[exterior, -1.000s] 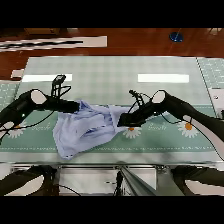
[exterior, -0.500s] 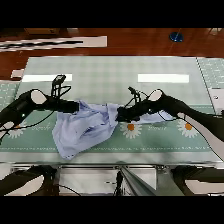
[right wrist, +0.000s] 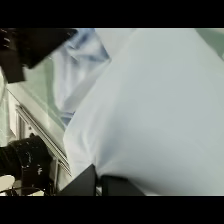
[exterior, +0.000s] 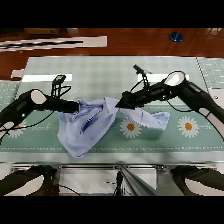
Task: Fold the shirts.
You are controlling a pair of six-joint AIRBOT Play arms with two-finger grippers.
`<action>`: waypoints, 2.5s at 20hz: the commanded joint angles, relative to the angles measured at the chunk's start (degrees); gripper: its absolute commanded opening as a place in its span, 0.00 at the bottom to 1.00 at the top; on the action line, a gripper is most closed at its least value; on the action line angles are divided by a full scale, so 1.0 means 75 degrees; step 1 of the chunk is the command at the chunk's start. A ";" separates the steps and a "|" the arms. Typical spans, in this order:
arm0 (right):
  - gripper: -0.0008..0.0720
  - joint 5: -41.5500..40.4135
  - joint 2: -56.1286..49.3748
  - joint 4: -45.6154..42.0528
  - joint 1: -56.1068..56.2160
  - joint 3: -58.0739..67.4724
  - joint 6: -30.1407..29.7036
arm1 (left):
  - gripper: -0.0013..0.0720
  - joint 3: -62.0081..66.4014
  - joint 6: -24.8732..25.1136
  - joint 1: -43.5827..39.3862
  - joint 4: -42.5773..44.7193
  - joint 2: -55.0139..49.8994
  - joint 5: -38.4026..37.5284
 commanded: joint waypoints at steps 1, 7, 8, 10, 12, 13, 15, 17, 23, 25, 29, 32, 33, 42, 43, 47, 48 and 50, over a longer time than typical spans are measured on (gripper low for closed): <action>0.04 0.0146 0.0490 -0.0015 -0.0699 0.0221 -0.0009 | 0.05 -0.0003 0.0000 0.0003 0.0000 -0.0006 -0.0006; 0.04 0.0638 0.0507 -0.0032 -0.1821 0.0219 -0.0041 | 0.05 -0.0003 0.0000 0.0003 0.0000 -0.0006 -0.0026; 0.04 0.0816 0.0507 -0.0029 -0.1929 0.0219 -0.0087 | 0.05 0.0000 0.0000 0.0003 0.0000 -0.0003 -0.0026; 0.04 0.1183 0.0507 -0.0006 -0.2084 0.0219 -0.0102 | 0.05 0.0041 -0.0003 0.0003 -0.0006 0.0087 -0.0035; 0.04 0.1620 0.0522 0.0032 -0.2162 0.0219 -0.0125 | 0.05 0.0256 0.0000 0.0003 -0.0003 0.0393 -0.0082; 0.04 0.1798 0.0557 0.0017 -0.2174 0.0221 -0.0128 | 0.05 0.0443 0.0000 0.0012 0.0003 0.0609 -0.0082; 0.04 0.2101 0.0702 0.0015 -0.2171 0.0221 -0.0172 | 0.05 0.1032 0.0000 0.0067 0.0058 0.1169 -0.0082; 0.04 0.2212 0.0947 -0.0032 -0.2174 0.0221 -0.0192 | 0.05 0.1856 -0.0003 0.0210 0.0361 0.1798 -0.0085; 0.04 0.2203 0.1775 -0.0044 -0.2174 0.0466 -0.0128 | 0.05 0.4800 -0.0029 0.1055 0.1888 0.3197 -0.0641; 0.04 0.2151 0.2002 -0.0041 -0.2174 0.0924 -0.0082 | 0.05 0.5627 -0.0029 0.1282 0.2273 0.3398 -0.1212; 0.04 0.1859 0.2381 -0.0052 -0.2174 0.2218 0.0201 | 0.05 0.6397 -0.0029 0.1349 0.2681 0.3765 -0.1789; 0.04 0.1915 0.2396 -0.0082 -0.2174 0.3252 0.0393 | 0.05 0.6429 -0.0029 0.1349 0.3118 0.4036 -0.2124; 0.04 0.1923 0.2396 -0.0149 -0.2174 0.3550 0.0490 | 0.05 0.6429 -0.0032 0.1349 0.3293 0.4092 -0.2296; 0.04 0.1935 0.2396 -0.0096 -0.2171 0.5042 0.1376 | 0.05 0.6758 -0.0032 0.1346 0.2448 0.4599 -0.2550; 0.04 0.2031 0.2396 0.0058 -0.2171 0.5158 0.1536 | 0.05 0.6834 -0.0032 0.1346 0.1798 0.4657 -0.2576; 0.04 0.2955 0.2719 0.0178 -0.2162 0.5275 0.2046 | 0.05 0.6854 -0.0551 0.1346 -0.0280 0.4925 -0.3710; 0.04 0.3319 0.2862 -0.0128 -0.2162 0.5272 0.2226 | 0.05 0.6854 -0.0761 0.1346 -0.0428 0.4954 -0.4252; 0.04 0.4424 0.3107 -0.1323 -0.2124 0.5272 0.2678 | 0.05 0.6854 -0.1306 0.1346 -0.0536 0.4975 -0.5432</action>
